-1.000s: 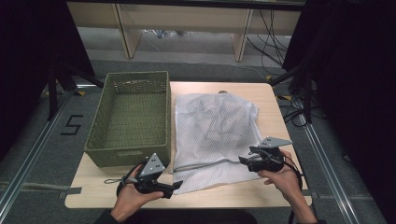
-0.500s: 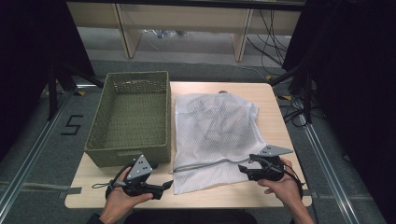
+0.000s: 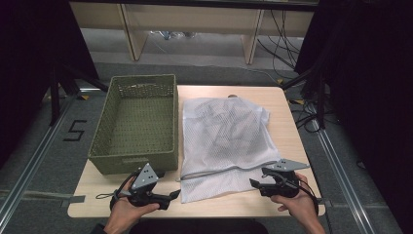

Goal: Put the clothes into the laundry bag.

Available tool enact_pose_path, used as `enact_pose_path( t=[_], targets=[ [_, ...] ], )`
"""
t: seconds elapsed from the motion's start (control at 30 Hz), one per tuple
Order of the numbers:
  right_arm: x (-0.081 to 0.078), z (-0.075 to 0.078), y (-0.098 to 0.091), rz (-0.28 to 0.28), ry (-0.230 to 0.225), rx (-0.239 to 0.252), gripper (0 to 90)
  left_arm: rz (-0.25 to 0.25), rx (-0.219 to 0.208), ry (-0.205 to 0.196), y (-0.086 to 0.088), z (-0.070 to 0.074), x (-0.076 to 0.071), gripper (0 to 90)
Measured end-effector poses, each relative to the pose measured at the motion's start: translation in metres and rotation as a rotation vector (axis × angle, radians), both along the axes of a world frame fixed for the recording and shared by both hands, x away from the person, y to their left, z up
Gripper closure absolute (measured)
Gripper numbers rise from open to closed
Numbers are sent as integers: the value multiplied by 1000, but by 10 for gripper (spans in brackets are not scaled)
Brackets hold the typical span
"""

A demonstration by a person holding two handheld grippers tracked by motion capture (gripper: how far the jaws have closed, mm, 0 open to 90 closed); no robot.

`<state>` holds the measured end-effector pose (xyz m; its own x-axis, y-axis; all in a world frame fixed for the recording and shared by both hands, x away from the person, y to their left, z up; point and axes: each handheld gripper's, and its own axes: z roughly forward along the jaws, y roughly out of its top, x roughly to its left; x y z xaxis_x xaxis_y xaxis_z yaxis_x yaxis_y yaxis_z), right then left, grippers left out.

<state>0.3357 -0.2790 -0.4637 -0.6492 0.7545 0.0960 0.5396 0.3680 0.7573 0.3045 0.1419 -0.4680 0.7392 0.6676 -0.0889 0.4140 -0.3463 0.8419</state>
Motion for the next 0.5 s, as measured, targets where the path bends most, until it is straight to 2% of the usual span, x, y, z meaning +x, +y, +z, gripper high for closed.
enact_pose_path(
  t=[0.03, 0.07, 0.1, 0.13, 0.17, 0.2, 0.23, 0.3, 0.33, 0.4, 0.43, 0.47, 0.5],
  targets=[
    [0, -1, -1, 1, -5, -2, 338, -1, -34, 5, -2, 0, -1, 175],
    [-1, -1, -2, 0, 16, 11, 338, -4, -21, 4, -2, 0, -1, 175],
    [-1, -2, -3, 6, 11, 8, 337, -8, -28, 3, -2, 0, -1, 176],
    [-3, -1, -4, -12, 2, -7, 337, -5, -44, 11, -3, 0, -2, 176],
    [-4, -2, -5, -13, 7, -1, 337, -15, -3, 6, -1, 1, -1, 179],
    [-4, -3, -4, -6, 15, 20, 336, -7, -36, 8, -4, 0, -2, 179],
    [-6, -2, -6, -19, 12, 4, 336, -8, -30, 7, -4, 0, -2, 178],
    [-7, -2, -7, 1, 27, 19, 335, -20, -15, -1, -4, 1, -3, 177],
    [-7, -2, -8, 10, 3, 5, 335, -14, -24, 1, -6, 1, -5, 176],
    [-12, -2, -9, -13, 7, 14, 334, -36, -7, -4, -7, 2, -5, 179],
    [-14, -1, -9, -14, 14, 19, 333, -32, -11, 0, -8, 1, -6, 181],
    [-16, -2, -10, -7, -3, 12, 334, -31, -20, -6, -9, 0, -7, 181],
    [-20, 0, -10, -27, -14, -7, 332, -37, -1, -7, -9, 1, -8, 181]
  ],
)
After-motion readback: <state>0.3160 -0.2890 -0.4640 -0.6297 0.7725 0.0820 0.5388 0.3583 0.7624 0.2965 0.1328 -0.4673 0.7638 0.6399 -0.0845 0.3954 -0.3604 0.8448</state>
